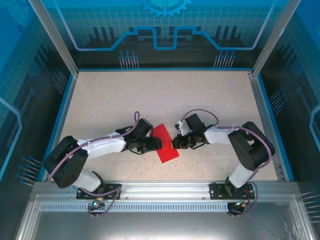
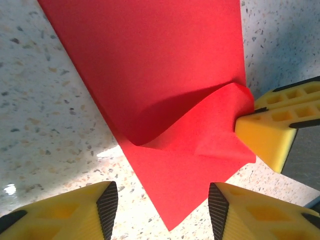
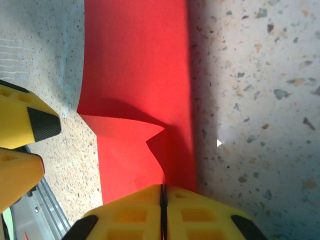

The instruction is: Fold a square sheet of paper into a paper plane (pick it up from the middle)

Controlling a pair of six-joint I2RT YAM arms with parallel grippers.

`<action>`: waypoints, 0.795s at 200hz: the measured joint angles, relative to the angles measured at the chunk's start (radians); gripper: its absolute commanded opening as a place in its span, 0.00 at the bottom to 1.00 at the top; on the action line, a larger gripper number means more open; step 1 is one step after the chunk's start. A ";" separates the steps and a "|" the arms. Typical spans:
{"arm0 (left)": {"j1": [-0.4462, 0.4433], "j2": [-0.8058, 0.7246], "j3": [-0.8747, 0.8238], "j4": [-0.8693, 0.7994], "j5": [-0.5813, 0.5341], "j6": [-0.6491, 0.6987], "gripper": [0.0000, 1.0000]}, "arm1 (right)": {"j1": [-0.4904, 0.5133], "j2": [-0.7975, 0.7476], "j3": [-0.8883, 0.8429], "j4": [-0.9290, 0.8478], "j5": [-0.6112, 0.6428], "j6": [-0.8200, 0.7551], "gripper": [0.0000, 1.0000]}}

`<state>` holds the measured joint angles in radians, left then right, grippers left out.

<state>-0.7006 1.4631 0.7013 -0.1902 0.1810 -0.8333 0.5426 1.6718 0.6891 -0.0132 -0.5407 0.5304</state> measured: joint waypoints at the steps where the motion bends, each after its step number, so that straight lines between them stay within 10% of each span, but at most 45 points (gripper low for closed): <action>1: -0.001 0.000 -0.001 0.003 0.000 -0.002 0.55 | 0.000 0.000 -0.002 0.002 0.000 0.002 0.06; 159: -0.055 0.068 -0.085 0.323 -0.053 -0.204 0.51 | -0.067 -0.009 -0.093 0.190 -0.148 0.117 0.05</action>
<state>-0.7559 1.5311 0.6159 0.1326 0.1280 -1.0378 0.4755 1.6627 0.5961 0.1764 -0.6891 0.6476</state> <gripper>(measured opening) 0.505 0.052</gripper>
